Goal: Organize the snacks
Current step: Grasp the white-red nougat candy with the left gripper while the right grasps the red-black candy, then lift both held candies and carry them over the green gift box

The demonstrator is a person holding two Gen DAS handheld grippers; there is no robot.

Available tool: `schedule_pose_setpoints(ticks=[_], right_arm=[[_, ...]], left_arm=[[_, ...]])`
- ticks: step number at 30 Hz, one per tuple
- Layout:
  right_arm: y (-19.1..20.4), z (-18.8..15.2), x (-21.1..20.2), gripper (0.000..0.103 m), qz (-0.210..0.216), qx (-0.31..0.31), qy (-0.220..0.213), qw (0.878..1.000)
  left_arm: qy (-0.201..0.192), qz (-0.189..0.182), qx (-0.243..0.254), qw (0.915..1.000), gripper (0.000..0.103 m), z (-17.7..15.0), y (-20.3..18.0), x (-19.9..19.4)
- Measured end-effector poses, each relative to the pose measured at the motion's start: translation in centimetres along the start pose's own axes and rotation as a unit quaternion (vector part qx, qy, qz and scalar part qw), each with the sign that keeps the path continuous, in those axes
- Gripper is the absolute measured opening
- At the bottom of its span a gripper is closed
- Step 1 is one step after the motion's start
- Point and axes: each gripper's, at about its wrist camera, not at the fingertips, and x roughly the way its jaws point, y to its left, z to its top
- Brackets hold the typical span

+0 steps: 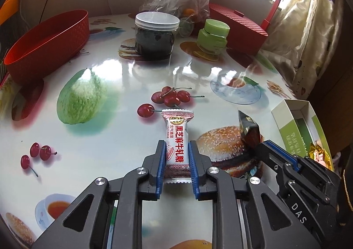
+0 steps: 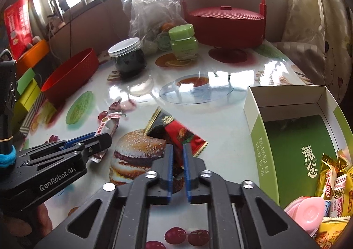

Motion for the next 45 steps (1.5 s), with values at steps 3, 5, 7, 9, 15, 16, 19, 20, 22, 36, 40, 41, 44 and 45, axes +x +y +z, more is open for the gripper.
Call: schedule_pose_setpoints(ticks=[3,5,7,9,15,16,19,20,22,36,40,41,44,45], right_arm=[[-0.1,-0.1,0.0,0.008,0.002,0.002,0.001,1.0],[-0.2,-0.1,-0.2,0.008,0.004,0.004,-0.001,1.0],[-0.3,-0.1,-0.6,0.007,0.004,0.007,-0.008,1.0],[-0.4,-0.1,-0.8,0.006,0.003,0.006,-0.01,1.0],[0.3,0.5,-1.3,0.022,0.009,-0.024,-0.031,0.999],[0.4,0.7,-1.2,0.028,0.008,-0.026,-0.034,0.999],[1.0,1.0,-0.2,0.05,0.007,-0.048,-0.015,0.999],[1.2,1.1,0.3,0.051,0.005,-0.059,-0.005,0.998],[1.5,1.2,1.2,0.051,-0.022,-0.07,0.004,0.997],[1.5,1.5,2.7,0.032,-0.053,-0.065,0.005,0.996],[1.2,1.3,2.2,0.027,-0.047,-0.05,0.0,0.998],[1.1,1.3,2.0,0.026,-0.042,-0.045,0.0,0.998],[0.9,1.2,1.5,0.024,-0.035,-0.035,-0.001,0.999],[0.8,1.1,1.3,0.024,-0.033,-0.031,-0.001,0.999]], left_arm=[[-0.003,-0.002,-0.001,1.0,0.021,-0.2,0.1,-0.2],[-0.008,-0.003,0.0,1.0,0.021,-0.4,0.1,-0.6],[-0.011,-0.006,0.0,0.9999,0.02,-0.5,0.2,-0.8],[-0.012,-0.008,-0.001,0.9999,0.02,-0.6,0.2,-1.0],[-0.005,-0.011,-0.005,0.9999,0.021,-1.1,0.5,-0.8],[-0.005,-0.012,-0.009,0.9999,0.021,-1.1,0.6,-0.7],[-0.007,-0.014,-0.008,0.9998,0.021,-1.1,0.6,-0.7],[-0.007,-0.015,-0.008,0.9998,0.021,-1.1,0.6,-0.7],[-0.008,-0.017,-0.01,0.9998,0.021,-1.1,0.7,-0.6],[-0.014,-0.022,-0.01,0.9996,0.021,-1.3,0.9,-0.7],[-0.014,-0.023,-0.008,0.9996,0.021,-1.5,0.8,-0.9],[-0.014,-0.024,-0.008,0.9996,0.021,-1.5,0.8,-0.9],[-0.015,-0.027,-0.006,0.9995,0.021,-1.7,0.7,-1.1],[-0.016,-0.028,-0.006,0.9995,0.021,-1.8,0.7,-1.2]])
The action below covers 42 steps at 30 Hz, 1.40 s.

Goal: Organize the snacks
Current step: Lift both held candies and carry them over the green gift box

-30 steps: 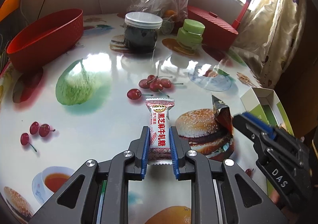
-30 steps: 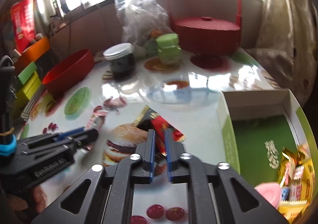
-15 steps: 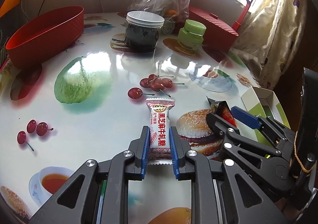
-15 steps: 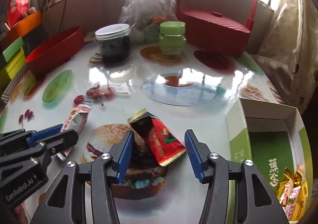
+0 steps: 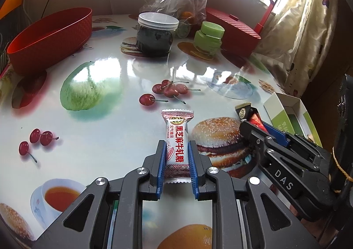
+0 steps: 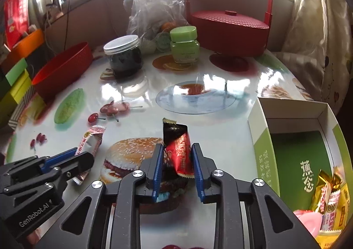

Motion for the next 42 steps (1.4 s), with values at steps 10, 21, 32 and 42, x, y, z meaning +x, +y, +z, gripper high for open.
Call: schedule_pose_setpoints(ticks=[10,21,32,42], right_arm=[[-0.2,-1.2,-2.9,0.023,0.019,0.017,-0.016,1.0],[-0.7,-2.8,-7.2,0.023,0.024,0.03,-0.04,0.998],[-3.4,-4.0,-11.5,0.023,0.008,0.057,-0.067,0.996],[-6.7,-5.2,-13.8,0.023,-0.022,0.075,-0.08,0.994]], left_arm=[[-0.014,-0.011,0.013,0.9998,0.021,-0.7,-1.3,-2.1],[-0.034,-0.024,0.043,0.9982,0.021,-1.7,-4.0,-5.3],[-0.048,-0.049,0.084,0.9941,0.021,-2.4,-8.1,-7.1],[-0.045,-0.073,0.115,0.9896,0.021,-3.2,-11.5,-7.6]])
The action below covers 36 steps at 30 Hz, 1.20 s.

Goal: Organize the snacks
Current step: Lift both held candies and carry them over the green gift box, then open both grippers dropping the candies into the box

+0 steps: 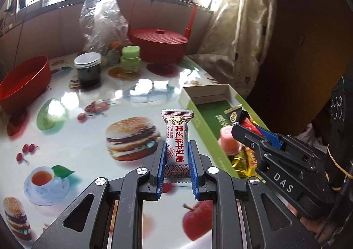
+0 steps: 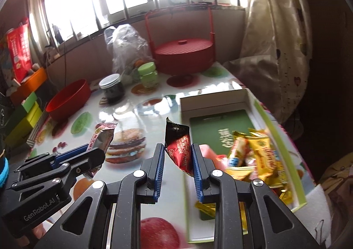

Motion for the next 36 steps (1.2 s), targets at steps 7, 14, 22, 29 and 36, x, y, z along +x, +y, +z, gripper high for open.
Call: schedule_pose_setpoints(ticks=[7,14,22,29,36], right_arm=[[-2.2,-0.1,-0.9,0.023,-0.018,0.009,-0.005,1.0],[-4.4,0.0,-0.8,0.023,-0.034,0.012,0.002,0.999],[-6.1,0.0,0.1,0.023,-0.055,0.007,0.015,0.998],[-7.1,0.0,1.0,0.023,-0.066,-0.013,0.028,0.997],[-7.4,0.0,1.5,0.023,-0.065,-0.027,0.029,0.997]], left_arm=[[0.006,-0.02,0.026,0.9994,0.021,-0.1,-2.6,0.5],[0.022,-0.044,0.047,0.9977,0.021,-0.5,-4.9,1.8],[0.04,-0.065,0.059,0.9953,0.021,-0.9,-6.8,3.3],[0.055,-0.078,0.071,0.9928,0.021,-1.3,-8.2,4.4],[0.07,-0.074,0.069,0.9924,0.021,-1.5,-8.6,5.7]])
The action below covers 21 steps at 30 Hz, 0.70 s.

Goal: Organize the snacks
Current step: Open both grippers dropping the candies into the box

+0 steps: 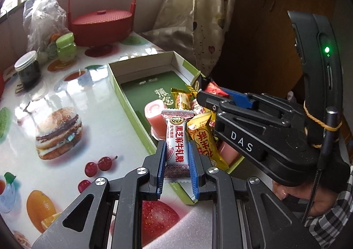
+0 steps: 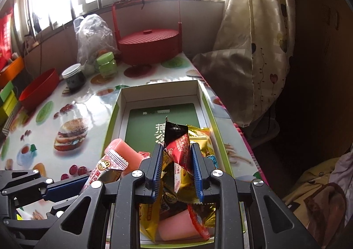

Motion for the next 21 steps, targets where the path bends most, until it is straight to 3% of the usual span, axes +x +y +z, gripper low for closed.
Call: schedule_pose_setpoints(ticks=[7,13,15,21], right_arm=[[-0.4,0.0,0.3,0.03,0.009,0.003,0.005,1.0],[-0.4,-0.3,-0.1,0.042,0.022,0.011,-0.001,1.0],[-0.4,-0.3,-0.3,0.043,0.019,0.012,-0.004,1.0],[-0.4,-0.6,-1.6,0.044,0.016,0.024,-0.016,0.999]], left_arm=[[0.012,-0.014,-0.004,0.9998,0.021,-0.2,-0.1,0.5],[0.009,-0.019,-0.014,0.9997,0.032,-0.2,0.0,0.3],[0.008,-0.012,-0.012,0.9998,0.045,-0.3,-0.1,0.1],[0.0,-0.003,-0.018,0.9998,0.046,-0.6,0.2,-0.9]])
